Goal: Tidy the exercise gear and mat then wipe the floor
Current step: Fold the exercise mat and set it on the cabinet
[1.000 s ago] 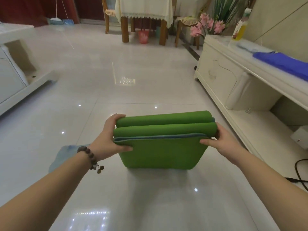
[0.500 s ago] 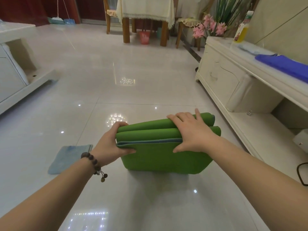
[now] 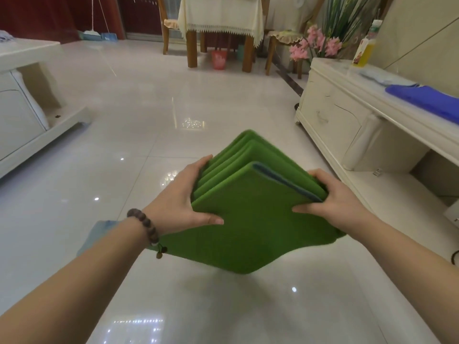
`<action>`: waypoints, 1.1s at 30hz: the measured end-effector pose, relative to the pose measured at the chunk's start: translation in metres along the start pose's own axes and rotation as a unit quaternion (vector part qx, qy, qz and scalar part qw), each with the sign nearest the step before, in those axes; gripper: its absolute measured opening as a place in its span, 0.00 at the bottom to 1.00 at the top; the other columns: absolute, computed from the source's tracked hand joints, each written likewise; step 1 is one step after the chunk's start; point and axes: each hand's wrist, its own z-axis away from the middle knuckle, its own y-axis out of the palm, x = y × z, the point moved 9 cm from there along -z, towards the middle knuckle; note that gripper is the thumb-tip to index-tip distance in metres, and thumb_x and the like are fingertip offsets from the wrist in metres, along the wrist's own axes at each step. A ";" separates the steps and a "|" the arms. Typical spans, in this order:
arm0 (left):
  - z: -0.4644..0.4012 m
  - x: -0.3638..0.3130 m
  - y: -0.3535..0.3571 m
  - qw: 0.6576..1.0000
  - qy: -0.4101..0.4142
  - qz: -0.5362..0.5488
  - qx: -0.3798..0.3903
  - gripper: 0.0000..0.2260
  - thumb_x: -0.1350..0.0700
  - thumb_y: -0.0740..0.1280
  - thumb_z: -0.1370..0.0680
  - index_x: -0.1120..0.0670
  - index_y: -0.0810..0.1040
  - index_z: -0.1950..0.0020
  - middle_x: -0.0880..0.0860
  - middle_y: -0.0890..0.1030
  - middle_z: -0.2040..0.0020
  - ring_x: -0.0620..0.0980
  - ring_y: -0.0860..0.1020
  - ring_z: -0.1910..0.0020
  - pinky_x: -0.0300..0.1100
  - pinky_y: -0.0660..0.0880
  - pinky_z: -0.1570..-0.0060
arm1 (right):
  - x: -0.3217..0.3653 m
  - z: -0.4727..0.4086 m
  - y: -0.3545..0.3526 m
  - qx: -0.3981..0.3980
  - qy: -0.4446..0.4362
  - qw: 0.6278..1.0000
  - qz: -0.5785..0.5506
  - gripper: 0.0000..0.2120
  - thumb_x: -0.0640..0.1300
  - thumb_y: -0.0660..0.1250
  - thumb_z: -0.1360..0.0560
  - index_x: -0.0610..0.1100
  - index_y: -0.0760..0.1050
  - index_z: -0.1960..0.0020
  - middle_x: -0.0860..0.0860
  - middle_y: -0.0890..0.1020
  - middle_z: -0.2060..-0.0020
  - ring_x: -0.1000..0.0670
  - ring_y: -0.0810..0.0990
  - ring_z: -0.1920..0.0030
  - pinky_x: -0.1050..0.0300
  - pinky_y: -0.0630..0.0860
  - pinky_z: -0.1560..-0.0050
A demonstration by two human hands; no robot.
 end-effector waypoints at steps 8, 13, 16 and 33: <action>-0.008 -0.011 0.052 0.935 -0.017 -0.343 0.091 0.26 0.36 0.73 0.34 0.46 0.69 0.44 0.45 0.72 0.50 0.46 0.72 0.50 0.40 0.70 0.50 | -0.135 0.061 0.070 0.032 0.174 0.956 -0.233 0.34 0.33 0.77 0.36 0.50 0.69 0.35 0.49 0.79 0.41 0.56 0.79 0.48 0.66 0.78 0.57; -0.030 -0.024 0.120 0.910 0.029 -0.402 0.098 0.25 0.35 0.68 0.30 0.48 0.66 0.41 0.48 0.73 0.50 0.49 0.71 0.52 0.46 0.70 0.46 | -0.153 0.075 0.042 -0.046 0.197 0.956 -0.211 0.49 0.46 0.84 0.46 0.50 0.65 0.29 0.54 0.76 0.37 0.52 0.75 0.38 0.61 0.75 0.47; -0.040 -0.023 0.136 0.906 0.018 -0.411 0.100 0.25 0.37 0.68 0.29 0.50 0.65 0.42 0.49 0.73 0.50 0.51 0.74 0.52 0.48 0.72 0.49 | -0.096 0.072 -0.012 -0.124 0.117 0.984 -0.052 0.57 0.50 0.79 0.40 0.61 0.43 0.24 0.63 0.55 0.26 0.60 0.58 0.29 0.58 0.59 0.31; 0.025 0.051 0.025 0.894 -0.135 -0.422 0.072 0.27 0.28 0.67 0.35 0.45 0.66 0.49 0.43 0.73 0.56 0.43 0.72 0.58 0.39 0.70 0.61 | -0.033 -0.006 0.056 0.067 -0.090 0.851 0.512 0.40 0.77 0.65 0.42 0.52 0.66 0.41 0.54 0.76 0.50 0.49 0.74 0.49 0.51 0.70 0.45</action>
